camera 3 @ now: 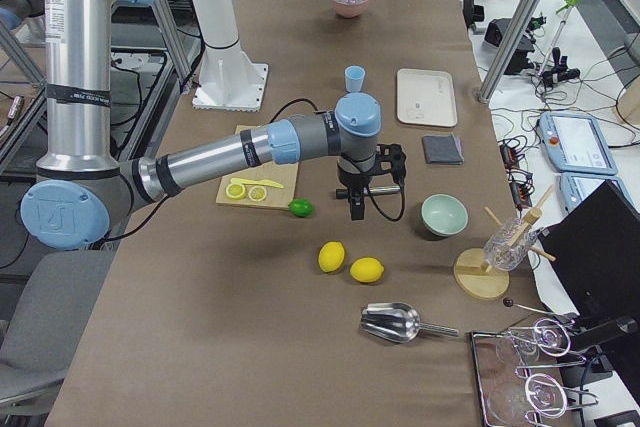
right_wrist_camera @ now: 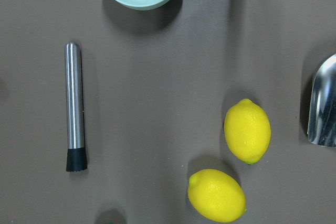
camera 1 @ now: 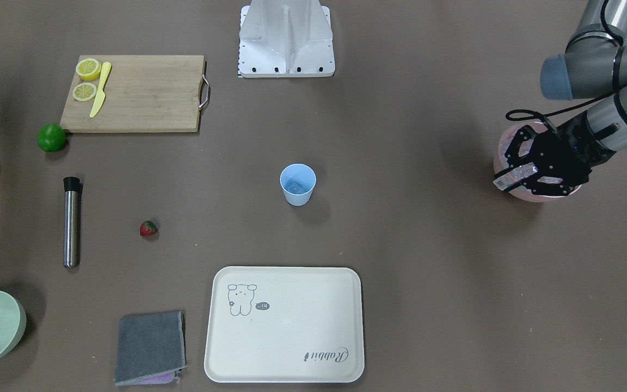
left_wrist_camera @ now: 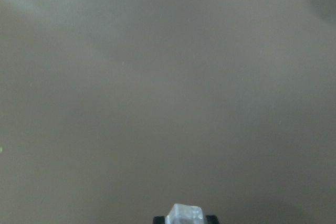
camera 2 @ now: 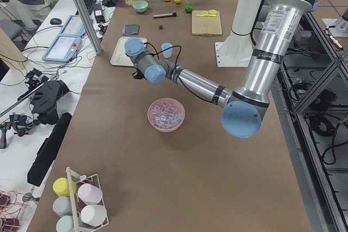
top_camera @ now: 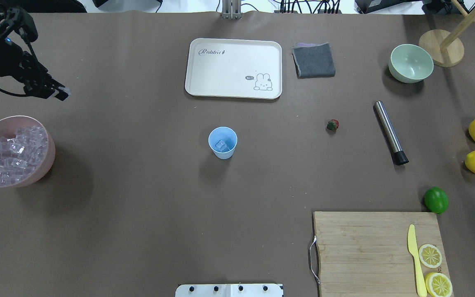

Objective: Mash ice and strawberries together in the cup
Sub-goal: 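Carry the ice with the left gripper over the light-blue cup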

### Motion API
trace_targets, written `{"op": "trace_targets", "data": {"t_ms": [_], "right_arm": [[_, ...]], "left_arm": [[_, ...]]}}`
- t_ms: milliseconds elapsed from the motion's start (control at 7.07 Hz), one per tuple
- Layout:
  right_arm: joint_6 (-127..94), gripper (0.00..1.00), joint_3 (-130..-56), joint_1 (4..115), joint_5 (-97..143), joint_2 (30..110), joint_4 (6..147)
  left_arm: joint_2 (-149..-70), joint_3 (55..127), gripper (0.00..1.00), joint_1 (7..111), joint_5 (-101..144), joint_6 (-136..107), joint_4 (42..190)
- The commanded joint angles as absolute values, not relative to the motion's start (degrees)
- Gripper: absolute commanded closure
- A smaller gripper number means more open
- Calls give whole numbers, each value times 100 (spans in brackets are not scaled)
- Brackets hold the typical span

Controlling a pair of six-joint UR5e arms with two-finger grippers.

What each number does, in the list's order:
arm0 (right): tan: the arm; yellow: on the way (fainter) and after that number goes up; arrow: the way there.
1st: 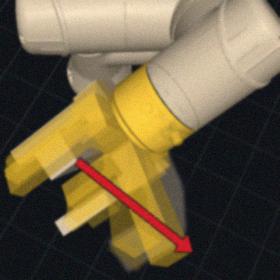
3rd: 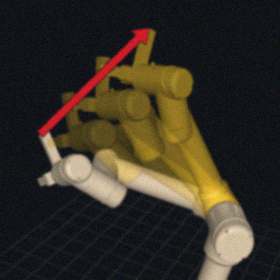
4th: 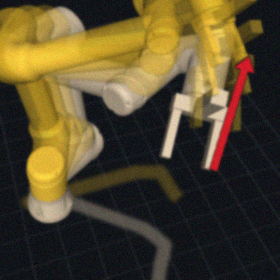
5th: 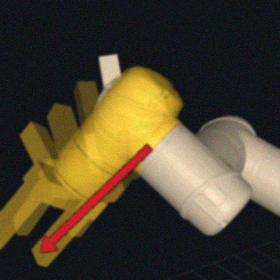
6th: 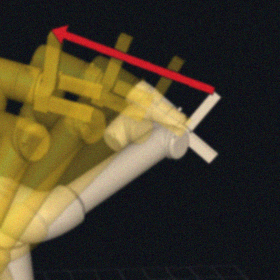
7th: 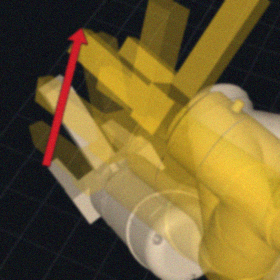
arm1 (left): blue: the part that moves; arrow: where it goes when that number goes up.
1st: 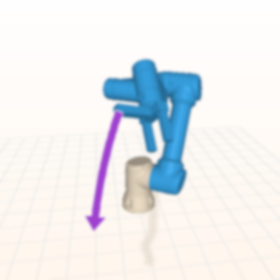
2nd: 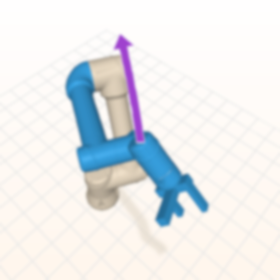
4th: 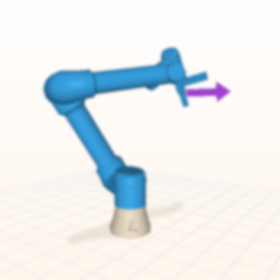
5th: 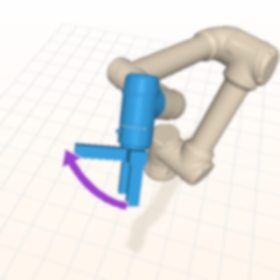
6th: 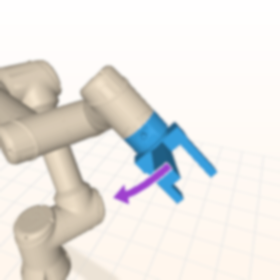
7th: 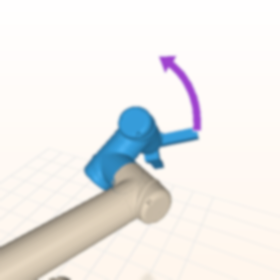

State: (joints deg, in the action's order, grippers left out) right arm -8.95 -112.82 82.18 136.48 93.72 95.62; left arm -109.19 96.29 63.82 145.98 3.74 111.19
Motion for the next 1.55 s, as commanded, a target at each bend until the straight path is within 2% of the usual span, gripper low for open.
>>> {"op": "trace_targets", "data": {"t_ms": [0, 424, 707, 1131, 1414], "right_arm": [[-888, 0, -11285, 8218, 13746, 9343, 9562], [-853, 0, -11311, 8218, 13746, 9325, 9562], [-835, 0, -11399, 8218, 13746, 9316, 9562], [-826, 0, -11408, 8218, 13746, 9325, 9554], [-826, 0, -11408, 8218, 13737, 9316, 9562]], "left_arm": [[-11450, 9895, 100, 5821, 14546, -997, 11162], [-12179, 9652, 100, 5110, 13943, -1860, 11171], [-12322, 9615, 100, 4713, 13449, -2432, 11441], [-12882, 8758, 100, 3589, 11895, -3460, 12697], [-12894, 8675, 100, 3507, 11769, -3516, 12779]]}}
